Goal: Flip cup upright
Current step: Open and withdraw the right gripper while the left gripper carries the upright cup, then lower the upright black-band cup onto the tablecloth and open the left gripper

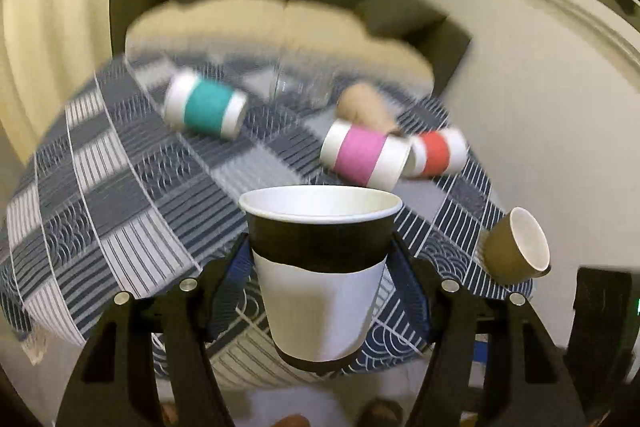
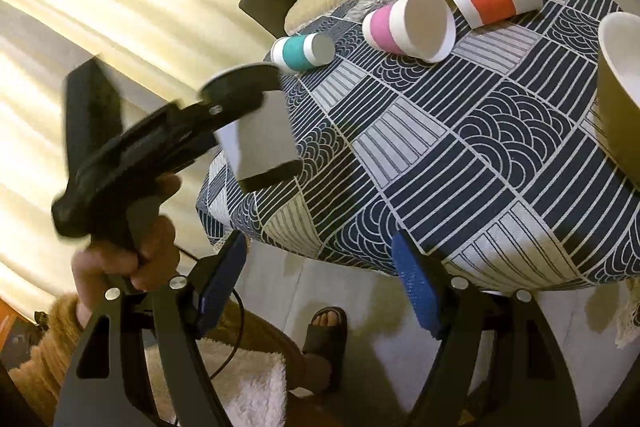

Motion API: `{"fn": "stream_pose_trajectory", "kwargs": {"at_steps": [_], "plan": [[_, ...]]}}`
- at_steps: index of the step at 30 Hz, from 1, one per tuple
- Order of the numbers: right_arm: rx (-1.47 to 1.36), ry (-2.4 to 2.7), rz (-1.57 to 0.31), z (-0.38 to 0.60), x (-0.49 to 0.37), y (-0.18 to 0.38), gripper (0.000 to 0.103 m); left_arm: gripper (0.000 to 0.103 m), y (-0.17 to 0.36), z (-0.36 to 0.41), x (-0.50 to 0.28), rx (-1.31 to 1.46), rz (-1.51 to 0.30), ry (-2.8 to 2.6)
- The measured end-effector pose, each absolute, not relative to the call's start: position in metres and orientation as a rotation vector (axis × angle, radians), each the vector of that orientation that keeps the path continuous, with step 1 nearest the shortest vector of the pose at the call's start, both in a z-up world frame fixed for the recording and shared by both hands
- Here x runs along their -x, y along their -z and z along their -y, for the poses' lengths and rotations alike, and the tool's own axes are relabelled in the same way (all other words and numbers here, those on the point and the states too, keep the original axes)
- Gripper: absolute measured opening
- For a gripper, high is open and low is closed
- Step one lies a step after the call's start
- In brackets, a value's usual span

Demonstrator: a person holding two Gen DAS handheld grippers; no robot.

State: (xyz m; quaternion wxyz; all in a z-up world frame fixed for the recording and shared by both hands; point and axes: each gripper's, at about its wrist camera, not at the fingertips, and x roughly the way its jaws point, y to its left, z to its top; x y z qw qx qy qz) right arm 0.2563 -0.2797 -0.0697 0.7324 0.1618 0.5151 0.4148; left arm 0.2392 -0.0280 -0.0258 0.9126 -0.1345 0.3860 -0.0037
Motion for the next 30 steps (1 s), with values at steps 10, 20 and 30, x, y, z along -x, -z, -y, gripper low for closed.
{"fn": "stream_pose_trajectory", "kwargs": {"at_steps": [10, 20, 30], "plan": [[-0.288, -0.802, -1.119, 0.288, -0.261, 0.074, 0.075, 0.066, 0.045, 0.046, -0.192, 0.228, -0.391, 0.000], [-0.219, -0.723, -1.108, 0.287, -0.268, 0.081, 0.075, 0.066, 0.088, 0.067, -0.181, 0.094, -0.275, -0.099], [-0.209, -0.693, -1.128, 0.285, -0.276, 0.088, 0.075, 0.067, 0.114, 0.067, -0.179, 0.087, -0.232, -0.163]]}}
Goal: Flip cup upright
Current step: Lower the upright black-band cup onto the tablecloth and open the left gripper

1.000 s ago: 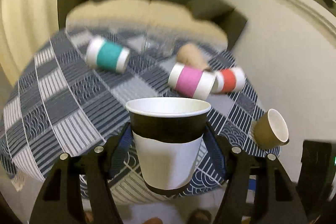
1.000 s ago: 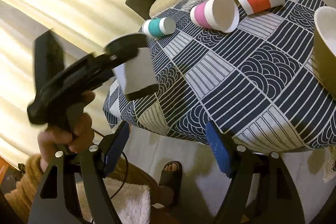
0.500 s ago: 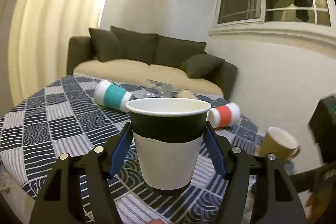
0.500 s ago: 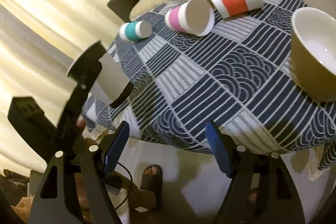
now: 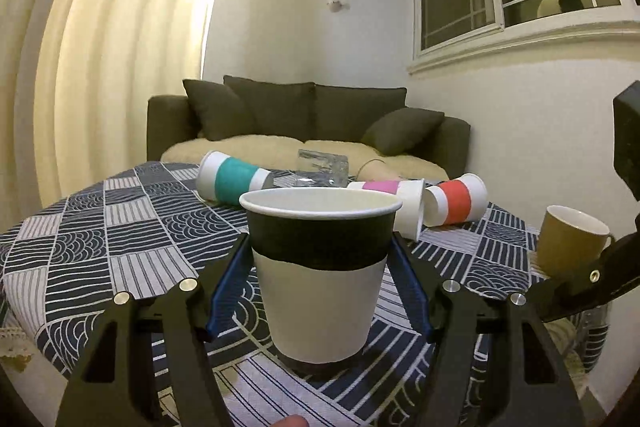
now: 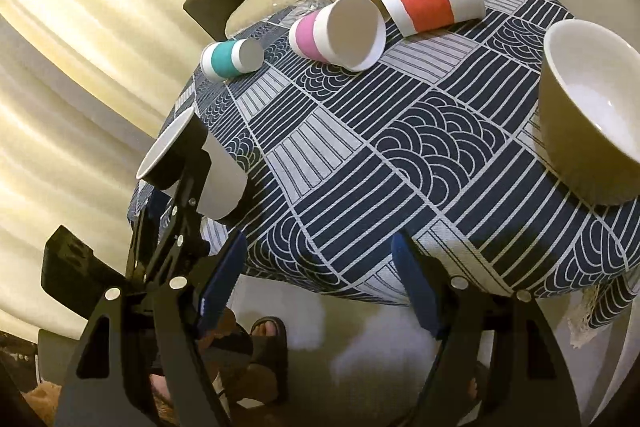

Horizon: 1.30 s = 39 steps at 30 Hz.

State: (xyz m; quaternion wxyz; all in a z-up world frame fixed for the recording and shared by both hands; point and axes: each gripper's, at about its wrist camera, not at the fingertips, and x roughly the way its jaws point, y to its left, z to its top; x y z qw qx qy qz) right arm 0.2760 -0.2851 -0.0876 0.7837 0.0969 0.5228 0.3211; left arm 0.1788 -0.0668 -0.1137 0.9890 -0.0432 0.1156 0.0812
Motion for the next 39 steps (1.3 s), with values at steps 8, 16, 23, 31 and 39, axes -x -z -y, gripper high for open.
{"fn": "stream_pose_trajectory", "kwargs": {"at_steps": [8, 16, 23, 31, 39], "plan": [[-0.158, -0.670, -1.115, 0.281, -0.276, 0.088, 0.075, 0.069, 0.123, 0.070, -0.180, 0.065, -0.241, -0.149], [-0.139, -0.673, -1.116, 0.277, -0.275, 0.088, 0.075, 0.079, 0.123, 0.067, -0.178, 0.073, -0.253, -0.157], [-0.139, -0.642, -1.101, 0.280, -0.276, 0.089, 0.076, 0.087, 0.121, 0.066, -0.176, 0.079, -0.276, -0.158], [-0.130, -0.664, -0.994, 0.283, -0.265, 0.072, 0.076, 0.096, 0.101, 0.062, -0.155, 0.084, -0.287, -0.133], [-0.120, -0.688, -0.901, 0.282, -0.251, 0.060, 0.083, 0.096, 0.065, 0.057, -0.127, 0.094, -0.295, -0.073]]}}
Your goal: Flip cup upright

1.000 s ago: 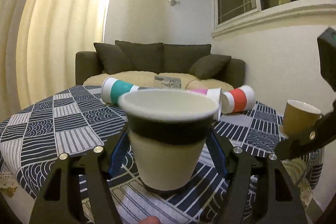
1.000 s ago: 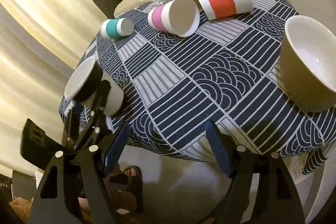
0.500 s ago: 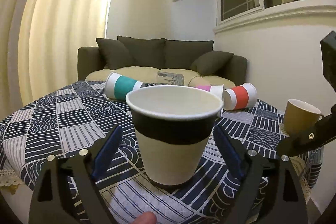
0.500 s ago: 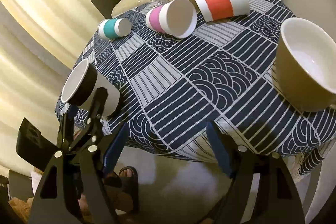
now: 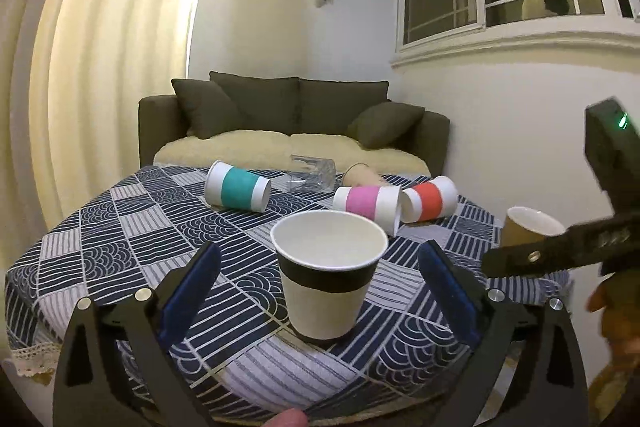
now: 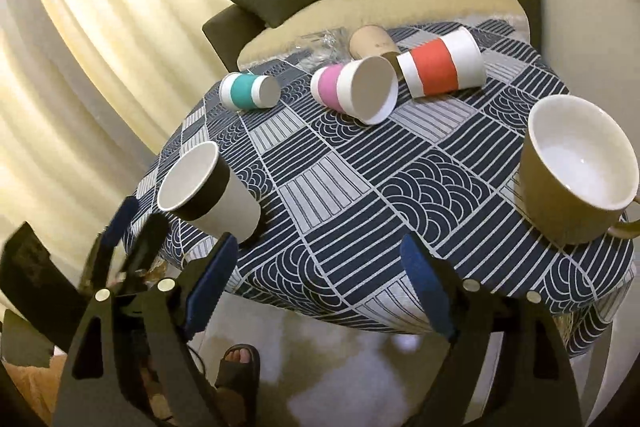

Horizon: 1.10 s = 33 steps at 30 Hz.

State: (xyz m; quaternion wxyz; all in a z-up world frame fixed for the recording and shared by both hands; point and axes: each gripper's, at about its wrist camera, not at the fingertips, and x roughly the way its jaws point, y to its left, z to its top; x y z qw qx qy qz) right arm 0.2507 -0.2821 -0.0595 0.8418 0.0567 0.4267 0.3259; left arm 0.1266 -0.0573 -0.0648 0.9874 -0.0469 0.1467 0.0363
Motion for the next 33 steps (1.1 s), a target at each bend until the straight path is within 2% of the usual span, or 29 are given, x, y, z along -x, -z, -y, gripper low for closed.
{"fn": "stream_pose_trajectory", "kwargs": {"at_steps": [20, 33], "plan": [[-0.088, -0.670, -0.716, 0.299, -0.146, 0.023, 0.083, 0.096, -0.008, 0.025, -0.037, 0.083, -0.324, 0.065], [0.182, -0.690, -0.539, 0.287, -0.068, -0.009, 0.088, 0.096, -0.026, -0.002, 0.009, 0.010, -0.369, 0.080]]}}
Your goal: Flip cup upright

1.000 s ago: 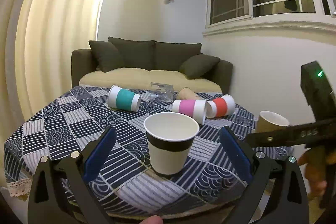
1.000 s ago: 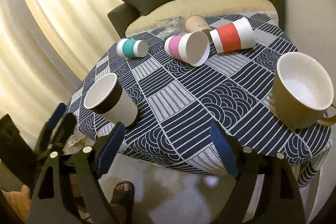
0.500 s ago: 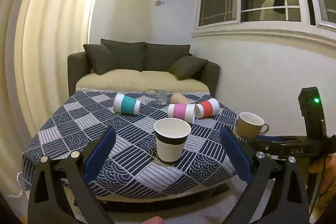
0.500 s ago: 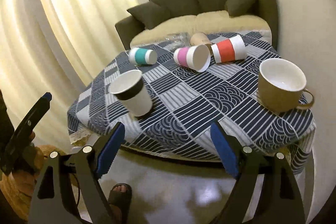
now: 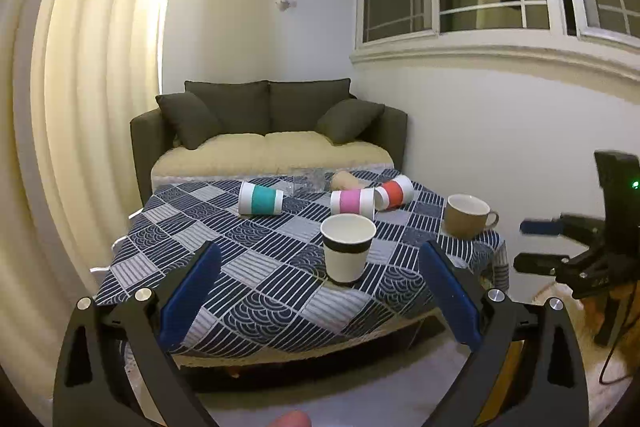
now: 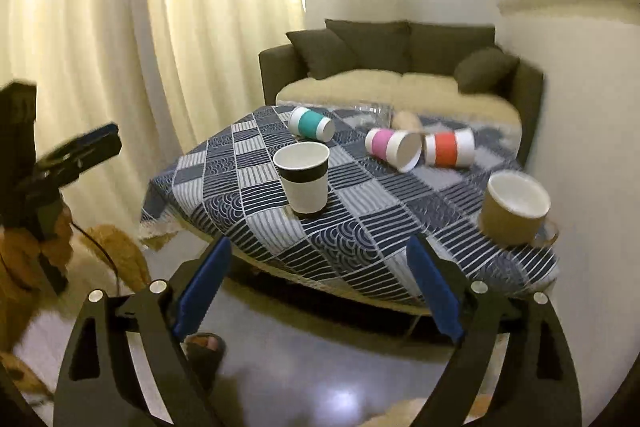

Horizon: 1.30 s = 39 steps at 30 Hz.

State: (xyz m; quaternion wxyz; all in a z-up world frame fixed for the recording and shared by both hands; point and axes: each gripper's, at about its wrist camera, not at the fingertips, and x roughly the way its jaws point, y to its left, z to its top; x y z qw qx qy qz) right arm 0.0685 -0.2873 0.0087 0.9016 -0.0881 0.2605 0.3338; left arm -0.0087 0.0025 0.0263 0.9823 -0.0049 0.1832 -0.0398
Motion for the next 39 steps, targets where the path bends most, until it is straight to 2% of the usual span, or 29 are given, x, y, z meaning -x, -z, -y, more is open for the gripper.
{"fn": "stream_pose_trajectory", "kwargs": {"at_steps": [18, 39], "plan": [[0.131, -0.667, -0.530, 0.299, -0.087, 0.000, 0.091, 0.096, 0.002, 0.003, 0.003, -0.002, -0.485, 0.105], [0.105, -0.650, -0.513, 0.300, -0.089, 0.010, 0.091, 0.096, 0.016, 0.010, -0.011, -0.003, -0.541, 0.113]]}}
